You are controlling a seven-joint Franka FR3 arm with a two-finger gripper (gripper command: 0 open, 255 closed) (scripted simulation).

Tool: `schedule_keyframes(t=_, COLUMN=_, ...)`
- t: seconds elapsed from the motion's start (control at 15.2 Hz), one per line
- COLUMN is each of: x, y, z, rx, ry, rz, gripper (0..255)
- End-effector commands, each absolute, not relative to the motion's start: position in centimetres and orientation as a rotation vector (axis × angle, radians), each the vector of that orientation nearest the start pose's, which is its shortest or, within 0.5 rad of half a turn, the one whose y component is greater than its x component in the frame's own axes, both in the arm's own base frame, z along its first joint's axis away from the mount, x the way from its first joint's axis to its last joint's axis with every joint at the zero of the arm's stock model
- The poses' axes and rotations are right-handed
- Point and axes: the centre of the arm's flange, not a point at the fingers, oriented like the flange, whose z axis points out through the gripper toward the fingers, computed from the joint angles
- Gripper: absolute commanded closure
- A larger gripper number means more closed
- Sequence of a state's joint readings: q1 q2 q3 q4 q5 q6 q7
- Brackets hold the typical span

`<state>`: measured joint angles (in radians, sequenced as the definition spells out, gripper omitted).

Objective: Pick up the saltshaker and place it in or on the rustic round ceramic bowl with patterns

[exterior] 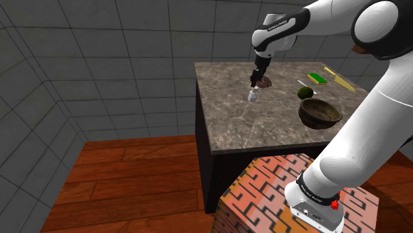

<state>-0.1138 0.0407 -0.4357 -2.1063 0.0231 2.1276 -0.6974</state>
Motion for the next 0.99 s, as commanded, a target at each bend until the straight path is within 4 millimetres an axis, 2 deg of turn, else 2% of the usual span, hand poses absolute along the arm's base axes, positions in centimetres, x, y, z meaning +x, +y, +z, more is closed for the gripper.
schedule_keyframes(t=0.0, x=46.9, y=-28.5, z=38.8, rx=-3.123, ry=-0.212, rz=0.016, gripper=0)
schedule_keyframes(t=0.26, x=46.9, y=-28.5, z=36.9, rx=-3.123, ry=-0.212, rz=0.016, gripper=0)
schedule_keyframes(t=0.79, x=46.9, y=-28.5, z=36.9, rx=-3.123, ry=-0.212, rz=0.016, gripper=0)
schedule_keyframes(t=0.86, x=46.9, y=-28.5, z=36.9, rx=-3.123, ry=-0.212, rz=0.016, gripper=255)
schedule_keyframes(t=0.92, x=46.9, y=-28.5, z=36.9, rx=-3.123, ry=-0.212, rz=0.016, gripper=255)
